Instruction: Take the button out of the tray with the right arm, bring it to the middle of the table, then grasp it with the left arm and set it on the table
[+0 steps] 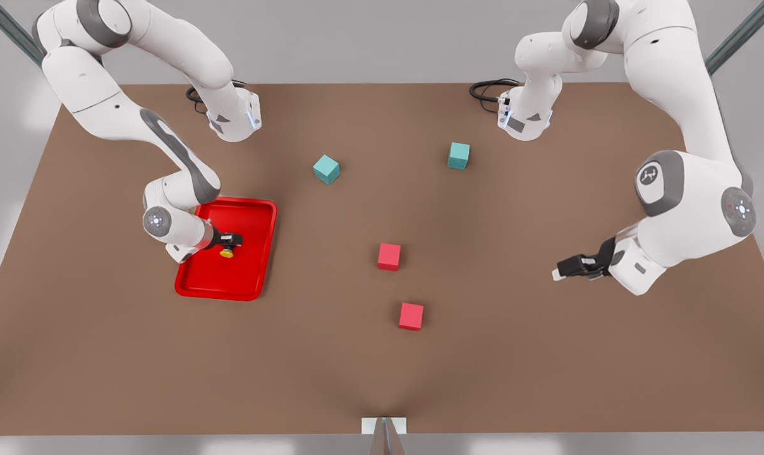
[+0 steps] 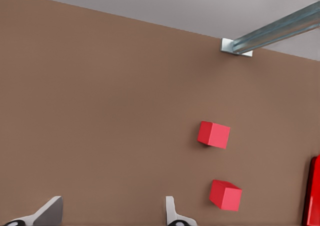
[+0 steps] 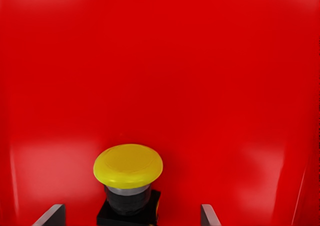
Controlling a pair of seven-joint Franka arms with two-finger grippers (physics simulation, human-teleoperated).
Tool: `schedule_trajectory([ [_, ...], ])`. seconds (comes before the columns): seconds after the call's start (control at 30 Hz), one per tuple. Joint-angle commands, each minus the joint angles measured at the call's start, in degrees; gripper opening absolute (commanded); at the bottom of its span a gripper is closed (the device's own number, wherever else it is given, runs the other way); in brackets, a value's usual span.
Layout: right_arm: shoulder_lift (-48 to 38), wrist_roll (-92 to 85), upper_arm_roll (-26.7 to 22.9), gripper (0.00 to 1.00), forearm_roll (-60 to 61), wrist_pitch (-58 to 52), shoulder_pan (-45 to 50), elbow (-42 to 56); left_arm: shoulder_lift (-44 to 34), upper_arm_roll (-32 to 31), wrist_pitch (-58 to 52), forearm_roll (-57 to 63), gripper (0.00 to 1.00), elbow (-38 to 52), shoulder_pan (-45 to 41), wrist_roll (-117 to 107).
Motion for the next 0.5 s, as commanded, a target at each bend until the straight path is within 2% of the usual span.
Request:
schedule_trajectory([
  [0.0, 0.08, 1.09, -0.05, 1.0, -1.05, 0.78, -0.21, 0.0, -0.17, 0.03, 3.7, -3.89, 1.0, -0.73, 0.13, -2.71],
  [0.1, 0.08, 1.09, -0.05, 1.0, -1.05, 0.78, -0.3, -0.08, -0.7, -0.05, 5.37, -6.62, 1.0, -2.67, 1.18, -2.71],
  [0.13, 0.08, 1.09, -0.05, 0.87, -1.05, 0.78, -0.3, -0.08, -0.7, 0.04, 5.37, -6.62, 1.0, -2.67, 1.18, -2.71],
  [0.17, 0.08, 1.09, -0.05, 0.83, -1.05, 0.78, -0.21, -0.08, -0.7, 0.04, 5.28, -6.1, 1.0, -2.67, 1.09, -2.54],
  [0.23, 0.08, 1.09, -0.05, 0.83, -1.05, 0.69, -0.03, -0.08, -0.52, 0.12, 4.84, -4.26, 1.0, -2.4, 0.83, -2.1],
  [0.27, 0.17, 1.09, -0.05, 0.83, -1.05, 0.69, -0.03, -0.08, -0.52, -0.23, 4.32, 3.12, 1.0, -2.4, 0.04, -1.92],
  [0.33, 0.26, 1.09, -0.05, 0.83, -1.05, 0.69, -0.03, -0.08, -0.34, -0.23, 2.73, 8.66, 1.0, -2.14, 0.04, -2.01],
  [0.4, 0.43, 1.09, -0.05, 0.73, -1.05, 0.69, -0.21, -0.08, 0.01, 0.03, 3.08, 11.38, 1.0, -1.96, 0.65, -1.83],
  [0.43, 0.43, 1.09, -0.05, 0.71, -1.05, 0.69, -0.12, -0.08, 0.01, -0.31, 3.17, 17.71, 1.0, -1.79, -0.14, -1.83],
  [0.47, 0.43, 1.09, -0.05, 0.71, -1.13, 0.6, -0.12, -0.08, 0.01, -0.4, 2.91, 18.43, 1.0, -1.88, -1.28, -1.83],
])
